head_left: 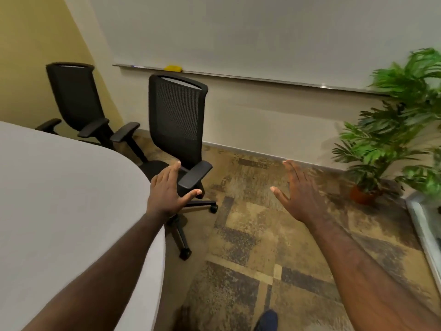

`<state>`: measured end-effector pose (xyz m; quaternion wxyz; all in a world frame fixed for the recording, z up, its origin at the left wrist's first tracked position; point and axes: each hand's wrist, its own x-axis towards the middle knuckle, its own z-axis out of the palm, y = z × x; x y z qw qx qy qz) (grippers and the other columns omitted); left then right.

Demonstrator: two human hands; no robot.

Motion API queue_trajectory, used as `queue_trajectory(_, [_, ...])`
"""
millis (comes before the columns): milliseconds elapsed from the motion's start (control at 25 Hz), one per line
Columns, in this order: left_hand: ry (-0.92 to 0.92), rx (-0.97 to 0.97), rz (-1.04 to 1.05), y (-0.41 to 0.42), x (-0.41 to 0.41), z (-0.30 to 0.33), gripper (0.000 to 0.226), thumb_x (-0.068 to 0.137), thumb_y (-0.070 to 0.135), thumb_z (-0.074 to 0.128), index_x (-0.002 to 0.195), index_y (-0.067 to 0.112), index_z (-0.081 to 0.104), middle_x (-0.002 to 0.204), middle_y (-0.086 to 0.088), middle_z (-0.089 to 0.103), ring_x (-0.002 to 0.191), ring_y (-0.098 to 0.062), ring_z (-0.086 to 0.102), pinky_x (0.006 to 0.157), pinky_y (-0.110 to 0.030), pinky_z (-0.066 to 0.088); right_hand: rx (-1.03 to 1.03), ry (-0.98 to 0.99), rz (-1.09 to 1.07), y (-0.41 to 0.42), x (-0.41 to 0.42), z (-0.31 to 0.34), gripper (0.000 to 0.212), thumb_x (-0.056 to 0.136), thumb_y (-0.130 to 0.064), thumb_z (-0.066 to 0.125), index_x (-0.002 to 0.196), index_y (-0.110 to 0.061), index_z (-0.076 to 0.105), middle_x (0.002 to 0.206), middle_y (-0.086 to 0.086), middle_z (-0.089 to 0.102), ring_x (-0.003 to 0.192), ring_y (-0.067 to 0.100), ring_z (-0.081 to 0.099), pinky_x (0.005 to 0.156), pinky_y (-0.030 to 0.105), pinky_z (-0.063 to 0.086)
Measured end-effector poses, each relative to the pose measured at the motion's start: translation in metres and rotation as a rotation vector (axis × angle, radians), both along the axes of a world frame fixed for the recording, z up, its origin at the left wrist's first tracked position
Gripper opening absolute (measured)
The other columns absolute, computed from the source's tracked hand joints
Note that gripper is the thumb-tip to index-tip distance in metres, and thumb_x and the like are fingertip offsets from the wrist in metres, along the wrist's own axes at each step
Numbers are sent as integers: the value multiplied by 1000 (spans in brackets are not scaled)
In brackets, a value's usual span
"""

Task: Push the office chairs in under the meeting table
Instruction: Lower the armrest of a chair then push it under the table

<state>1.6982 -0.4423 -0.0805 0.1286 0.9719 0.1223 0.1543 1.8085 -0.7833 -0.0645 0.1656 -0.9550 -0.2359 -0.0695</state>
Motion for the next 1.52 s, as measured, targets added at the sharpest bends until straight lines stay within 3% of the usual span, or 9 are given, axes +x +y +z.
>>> queue_trajectory(440, [143, -37, 212, -14, 109, -39, 103, 75, 87, 36, 152, 21, 21, 156, -2, 32, 145, -21, 25, 117, -42, 19, -68, 98, 361, 54, 173, -15, 77, 91, -57, 42, 151, -22, 9, 160, 0, 11, 144, 19, 18, 115, 44, 21])
queue_trajectory(680, [141, -94, 352, 31, 179, -66, 101, 76, 86, 40, 152, 21, 23, 156, -2, 32, 145, -21, 26, 117, -44, 21, -98, 61, 487, 126, 266, -27, 73, 94, -57, 36, 151, -22, 8, 160, -1, 12, 144, 17, 17, 114, 39, 18])
queue_trajectory(880, [179, -153, 418, 69, 217, -86, 106, 72, 91, 30, 152, 22, 23, 156, -2, 32, 145, -22, 27, 118, -45, 21, -114, 80, 555, 177, 333, -34, 71, 94, -57, 34, 151, -24, 6, 160, -3, 9, 144, 15, 15, 113, 36, 13])
queue_trajectory(1200, [130, -132, 565, 121, 304, -60, 105, 72, 89, 32, 151, 20, 24, 155, -5, 34, 144, -23, 28, 118, -47, 22, -88, 88, 611, 243, 463, -37, 74, 90, -64, 26, 150, -22, 14, 158, 0, 20, 142, 20, 25, 112, 47, 23])
queue_trajectory(1360, [101, -70, 662, 151, 367, -48, 106, 73, 90, 29, 148, 15, 33, 148, -10, 44, 138, -26, 38, 113, -48, 30, -45, 65, 666, 277, 547, -33, 77, 87, -66, 20, 149, -21, 16, 157, 2, 23, 141, 19, 26, 111, 45, 22])
queue_trajectory(1520, [35, -22, 764, 175, 437, -24, 100, 77, 86, 31, 147, 14, 35, 146, -11, 46, 136, -27, 39, 110, -48, 31, 32, 60, 721, 319, 633, -17, 74, 90, -62, 28, 149, -18, 20, 156, 2, 24, 141, 18, 24, 111, 43, 20])
